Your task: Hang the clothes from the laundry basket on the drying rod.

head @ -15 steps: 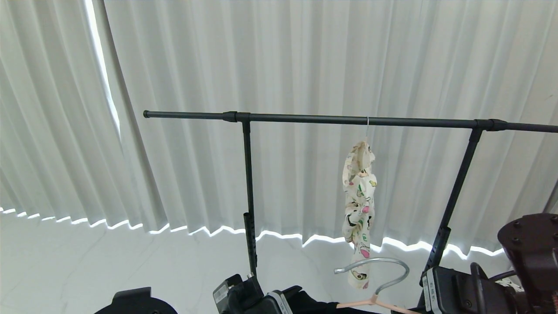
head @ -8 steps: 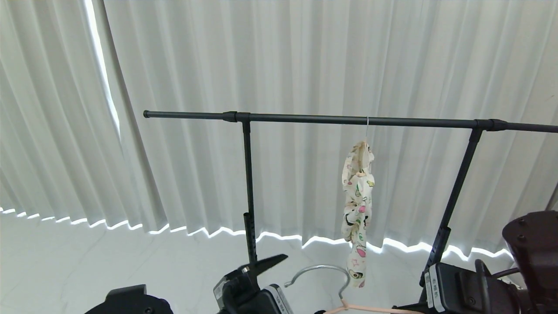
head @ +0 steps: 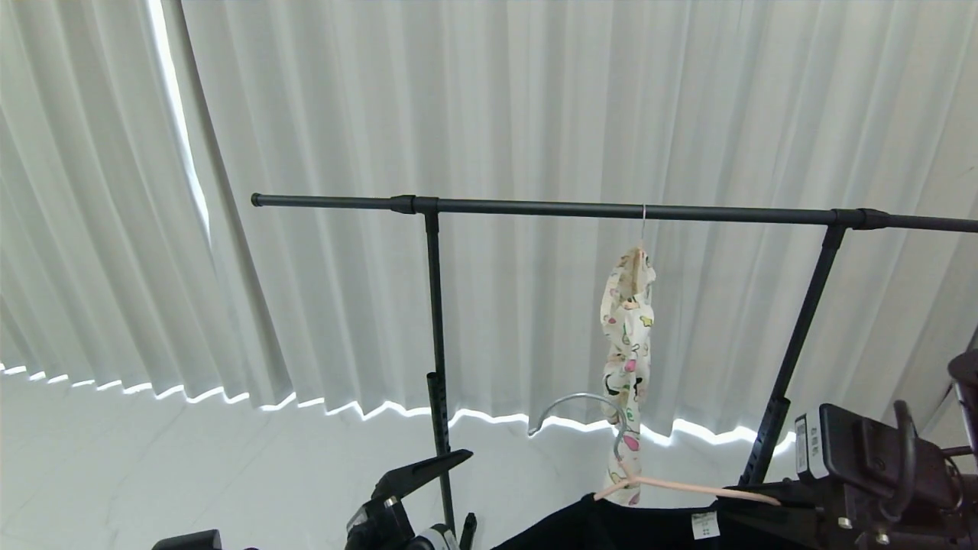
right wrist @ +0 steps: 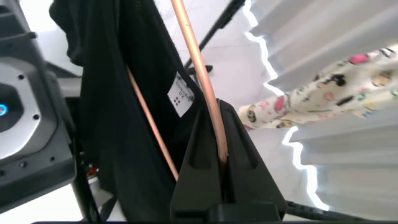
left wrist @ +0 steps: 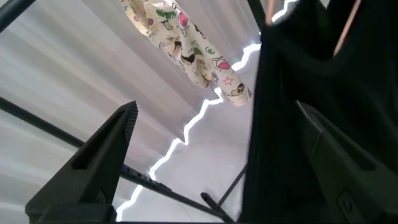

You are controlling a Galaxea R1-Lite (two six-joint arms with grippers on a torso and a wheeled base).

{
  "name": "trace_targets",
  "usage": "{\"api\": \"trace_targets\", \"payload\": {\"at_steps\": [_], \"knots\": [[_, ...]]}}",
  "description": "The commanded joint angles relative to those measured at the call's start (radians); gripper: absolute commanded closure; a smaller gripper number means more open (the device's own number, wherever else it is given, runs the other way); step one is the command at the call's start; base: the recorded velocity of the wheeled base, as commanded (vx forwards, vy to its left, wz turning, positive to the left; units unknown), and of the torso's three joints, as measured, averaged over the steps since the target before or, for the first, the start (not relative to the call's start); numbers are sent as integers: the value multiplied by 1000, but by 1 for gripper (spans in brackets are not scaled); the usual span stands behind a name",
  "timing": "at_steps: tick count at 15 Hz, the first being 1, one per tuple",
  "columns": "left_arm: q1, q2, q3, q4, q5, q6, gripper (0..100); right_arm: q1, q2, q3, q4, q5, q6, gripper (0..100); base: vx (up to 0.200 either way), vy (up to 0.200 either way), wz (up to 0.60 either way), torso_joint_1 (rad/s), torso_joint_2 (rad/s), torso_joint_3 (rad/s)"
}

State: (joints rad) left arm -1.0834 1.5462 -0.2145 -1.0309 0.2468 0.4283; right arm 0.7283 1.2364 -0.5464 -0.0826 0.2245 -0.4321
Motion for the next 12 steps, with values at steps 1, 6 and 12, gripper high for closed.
{"api": "trace_targets", "payload": {"at_steps": [1,6,12], "knots": [[13,3,14,0,0,0,0,-15,-34,-1,-2,1,0,100,0,0,0,0,0,0],[220,14,214,5,-3,-11,0,-55,-118,2,-19,3,3,100,0,0,0,0,0,0],[244,83,185,0,-3,-29,0,-53,-144,2,-75,3,0,100,0,0,0,0,0,0]]}}
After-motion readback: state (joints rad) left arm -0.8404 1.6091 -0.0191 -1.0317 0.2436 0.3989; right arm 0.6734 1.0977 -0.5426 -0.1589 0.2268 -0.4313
